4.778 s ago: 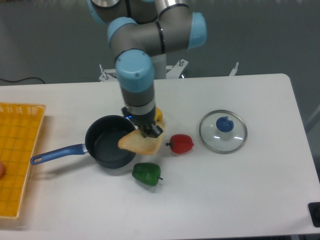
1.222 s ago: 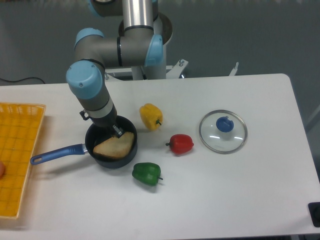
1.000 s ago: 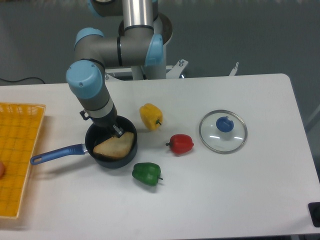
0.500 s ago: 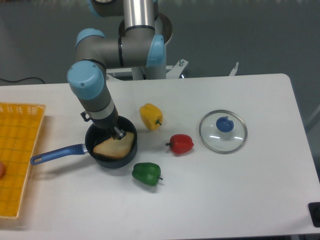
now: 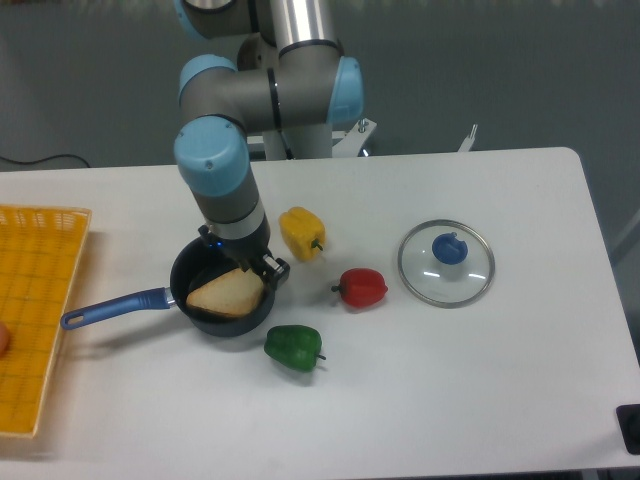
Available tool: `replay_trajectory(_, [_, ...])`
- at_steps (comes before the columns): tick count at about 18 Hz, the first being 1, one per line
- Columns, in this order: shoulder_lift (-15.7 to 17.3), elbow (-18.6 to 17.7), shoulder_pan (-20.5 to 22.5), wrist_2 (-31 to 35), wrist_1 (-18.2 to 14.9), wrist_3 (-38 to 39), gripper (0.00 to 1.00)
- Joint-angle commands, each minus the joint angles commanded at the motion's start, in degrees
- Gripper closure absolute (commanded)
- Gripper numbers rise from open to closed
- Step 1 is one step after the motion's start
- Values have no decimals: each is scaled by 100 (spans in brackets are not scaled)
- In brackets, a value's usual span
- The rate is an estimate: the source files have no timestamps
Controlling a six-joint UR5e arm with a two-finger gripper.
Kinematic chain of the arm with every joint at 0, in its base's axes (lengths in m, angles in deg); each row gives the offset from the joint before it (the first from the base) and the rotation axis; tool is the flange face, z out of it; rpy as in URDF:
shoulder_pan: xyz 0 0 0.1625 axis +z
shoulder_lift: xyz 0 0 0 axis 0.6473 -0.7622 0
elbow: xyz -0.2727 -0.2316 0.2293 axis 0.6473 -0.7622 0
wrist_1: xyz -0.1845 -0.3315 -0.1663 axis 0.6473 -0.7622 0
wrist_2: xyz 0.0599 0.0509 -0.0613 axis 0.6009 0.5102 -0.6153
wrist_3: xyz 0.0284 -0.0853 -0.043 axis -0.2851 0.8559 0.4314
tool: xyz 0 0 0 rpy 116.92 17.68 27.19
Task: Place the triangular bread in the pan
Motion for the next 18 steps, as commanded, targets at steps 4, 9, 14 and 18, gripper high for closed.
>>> replay_trajectory(4, [-9,211,53,-79,-18,0,1])
replay_trajectory(9, [-9,282,254,-316,-53,-184,1])
replay_trajectory(14, [26,291,413,-290,-281,-562,1])
replay_trajectory(18, [35,282,518,-264,-360,-597,1])
